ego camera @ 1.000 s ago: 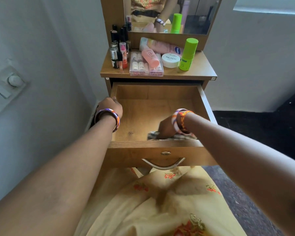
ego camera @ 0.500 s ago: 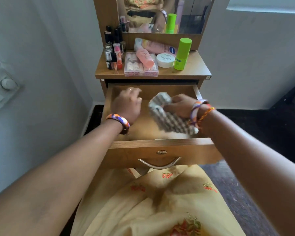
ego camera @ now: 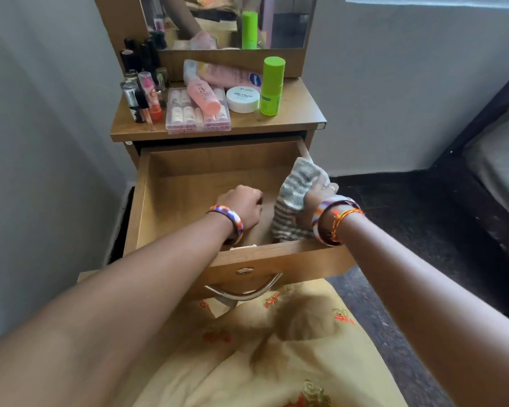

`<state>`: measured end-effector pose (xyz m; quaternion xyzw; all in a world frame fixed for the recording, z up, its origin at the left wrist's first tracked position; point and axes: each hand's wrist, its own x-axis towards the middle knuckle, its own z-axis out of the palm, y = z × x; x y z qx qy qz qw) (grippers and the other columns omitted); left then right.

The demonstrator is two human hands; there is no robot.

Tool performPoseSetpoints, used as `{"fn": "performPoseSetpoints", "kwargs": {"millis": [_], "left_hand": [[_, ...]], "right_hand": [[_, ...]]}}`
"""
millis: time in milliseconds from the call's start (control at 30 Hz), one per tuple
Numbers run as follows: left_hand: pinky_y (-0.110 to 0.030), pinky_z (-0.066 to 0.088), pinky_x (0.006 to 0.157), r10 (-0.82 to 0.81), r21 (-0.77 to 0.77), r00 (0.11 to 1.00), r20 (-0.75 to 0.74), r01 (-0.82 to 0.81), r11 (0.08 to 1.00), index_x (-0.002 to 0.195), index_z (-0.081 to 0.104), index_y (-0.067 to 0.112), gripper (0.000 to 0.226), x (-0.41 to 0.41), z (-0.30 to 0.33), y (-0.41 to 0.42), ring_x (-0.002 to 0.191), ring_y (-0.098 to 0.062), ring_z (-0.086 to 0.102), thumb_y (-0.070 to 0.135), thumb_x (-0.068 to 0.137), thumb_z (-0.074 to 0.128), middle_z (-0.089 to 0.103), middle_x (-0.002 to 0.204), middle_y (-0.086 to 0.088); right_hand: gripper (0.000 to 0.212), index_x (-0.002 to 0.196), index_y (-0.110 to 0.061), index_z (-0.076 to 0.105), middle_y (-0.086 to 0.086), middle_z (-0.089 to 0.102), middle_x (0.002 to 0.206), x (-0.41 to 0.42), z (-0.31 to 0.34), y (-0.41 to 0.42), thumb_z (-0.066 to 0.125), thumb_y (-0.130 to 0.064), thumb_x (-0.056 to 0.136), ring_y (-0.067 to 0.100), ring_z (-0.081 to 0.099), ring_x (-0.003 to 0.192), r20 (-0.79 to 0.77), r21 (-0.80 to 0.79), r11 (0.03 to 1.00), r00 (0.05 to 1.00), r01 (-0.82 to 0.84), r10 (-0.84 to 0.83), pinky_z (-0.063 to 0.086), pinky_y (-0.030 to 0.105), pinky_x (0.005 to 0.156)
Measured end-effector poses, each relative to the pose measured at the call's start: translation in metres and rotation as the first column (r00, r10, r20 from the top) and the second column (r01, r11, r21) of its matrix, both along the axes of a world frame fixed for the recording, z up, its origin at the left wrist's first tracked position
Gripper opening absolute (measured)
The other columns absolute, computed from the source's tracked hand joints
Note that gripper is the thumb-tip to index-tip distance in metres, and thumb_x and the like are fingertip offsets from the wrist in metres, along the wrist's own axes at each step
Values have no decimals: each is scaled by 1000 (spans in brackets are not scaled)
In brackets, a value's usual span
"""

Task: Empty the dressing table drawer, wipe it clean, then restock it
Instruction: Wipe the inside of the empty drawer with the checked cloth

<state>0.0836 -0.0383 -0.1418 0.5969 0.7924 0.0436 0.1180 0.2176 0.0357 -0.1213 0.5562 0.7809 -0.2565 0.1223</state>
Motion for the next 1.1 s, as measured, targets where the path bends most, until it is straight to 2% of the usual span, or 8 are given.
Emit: {"fn": "performPoseSetpoints", "kwargs": {"millis": [200, 300, 400, 600, 733, 867, 1000, 1100], "left_hand": [[-39, 47, 86, 95, 2, 995, 4, -95, 995, 110, 63, 12, 28, 5, -15, -1, 117, -29, 51, 16, 91, 42, 56, 120, -8], [-39, 48, 85, 113, 5, 994, -6, -113, 994, 110, 62, 10, 28, 5, -19, -1, 118, -28, 50, 15, 91, 42, 54, 119, -8], [-41, 51, 87, 137, 3, 990, 20, -137, 991, 106, 62, 9, 27, 0, -22, -2, 116, -28, 49, 12, 89, 41, 53, 117, -9], [-39, 50, 86, 162, 2, 986, 46, -162, 987, 103, 63, 8, 25, 1, -20, 0, 116, -28, 48, 10, 89, 42, 53, 116, -9], [-37, 47, 87, 181, -13, 979, 93, -180, 984, 101, 65, 12, 25, -1, -18, 1, 119, -28, 47, 11, 88, 43, 52, 118, -9], [-37, 46, 88, 184, -19, 973, 136, -183, 983, 98, 64, 13, 24, -2, -17, 1, 119, -28, 46, 10, 87, 44, 51, 117, -9], [-38, 48, 90, 173, -17, 973, 150, -172, 985, 97, 65, 13, 23, -4, -17, -1, 118, -29, 47, 8, 87, 44, 51, 117, -10], [-39, 49, 90, 177, -16, 971, 159, -177, 984, 95, 67, 12, 24, -5, -16, -3, 117, -29, 48, 7, 86, 45, 51, 116, -10]], "right_hand": [[65, 147, 0, 2, 25, 25, 145, -19, -3, 12, 39, -11, 95, 44, 42, 124, 40, 251, 961, 991, 116, -131, 40, 53, 98], [59, 145, 7, 9, 27, 29, 144, -39, 3, 20, 38, -7, 96, 43, 40, 128, 43, 262, 964, 997, 44, -58, 37, 50, 105], [56, 146, 4, 3, 29, 32, 142, -64, 1, 50, 31, -6, 98, 44, 43, 124, -38, 400, 907, 991, 134, -130, 40, 55, 96], [49, 144, 9, 4, 32, 37, 139, -77, -4, 62, 21, 0, 99, 46, 47, 119, 0, 438, 893, 993, 106, -118, 44, 51, 89], [51, 135, 9, 35, 33, 54, 114, -72, -9, 49, 17, 7, 87, 43, 62, 94, -41, 666, 735, 990, 128, -136, 55, 46, 73], [60, 148, -2, 1, 36, 26, 139, -57, -13, 39, 30, 0, 95, 46, 46, 116, 115, 491, 870, 993, -41, -18, 47, 58, 80], [70, 150, -14, -6, 27, -5, 154, -43, -3, 23, 36, -6, 96, 50, 37, 124, 285, 433, 885, 957, -170, 45, 47, 57, 85], [68, 150, -10, 1, 16, -20, 155, -31, -5, 4, 42, -19, 96, 55, 9, 137, 528, 390, 852, 843, -349, 104, 42, 59, 95]]}}
